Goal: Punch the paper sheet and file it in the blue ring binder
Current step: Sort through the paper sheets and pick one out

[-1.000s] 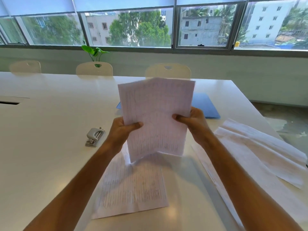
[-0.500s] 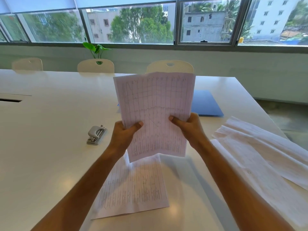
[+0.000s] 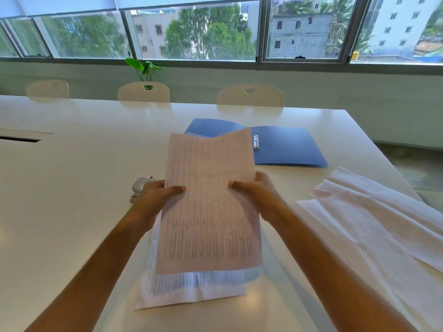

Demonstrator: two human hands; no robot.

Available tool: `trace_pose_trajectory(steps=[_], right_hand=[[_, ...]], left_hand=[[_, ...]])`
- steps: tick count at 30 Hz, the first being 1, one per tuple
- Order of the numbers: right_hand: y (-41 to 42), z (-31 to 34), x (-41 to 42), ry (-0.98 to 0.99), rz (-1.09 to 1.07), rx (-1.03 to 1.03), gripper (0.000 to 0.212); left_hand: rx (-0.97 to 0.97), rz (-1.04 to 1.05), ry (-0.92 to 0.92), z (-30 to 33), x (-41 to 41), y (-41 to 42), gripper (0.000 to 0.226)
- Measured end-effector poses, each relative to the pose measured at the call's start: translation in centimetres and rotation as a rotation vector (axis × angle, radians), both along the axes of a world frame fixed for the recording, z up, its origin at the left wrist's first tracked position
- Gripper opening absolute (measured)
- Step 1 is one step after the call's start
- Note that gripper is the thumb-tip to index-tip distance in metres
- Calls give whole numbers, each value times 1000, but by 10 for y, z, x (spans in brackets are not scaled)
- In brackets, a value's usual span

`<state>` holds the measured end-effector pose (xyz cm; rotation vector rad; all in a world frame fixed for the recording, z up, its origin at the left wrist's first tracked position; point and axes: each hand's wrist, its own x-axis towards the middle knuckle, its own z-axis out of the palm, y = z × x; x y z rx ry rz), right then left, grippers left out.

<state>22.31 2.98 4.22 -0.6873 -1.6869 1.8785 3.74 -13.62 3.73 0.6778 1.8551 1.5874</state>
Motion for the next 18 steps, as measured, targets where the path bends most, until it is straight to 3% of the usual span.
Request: trace_pose_trajectory(steps=[3, 7, 10, 14, 18], right_hand=[[-10, -20, -8, -79, 31, -38, 23], [-19, -38, -13, -126, 107, -47, 23], [-26, -49, -14, -139, 147, -27, 21], [-30, -61, -14, -163, 177, 37, 16], [-30, -69, -16, -197, 181, 73, 19]], left_hand=[[-37, 0, -6, -14, -10, -6, 36], [-113, -15, 152, -30, -15, -13, 55], [-291, -71, 398, -51, -28, -20, 108], [-598, -102, 706, -83, -50, -22, 129], [-631, -100, 824, -95, -48, -19, 137]])
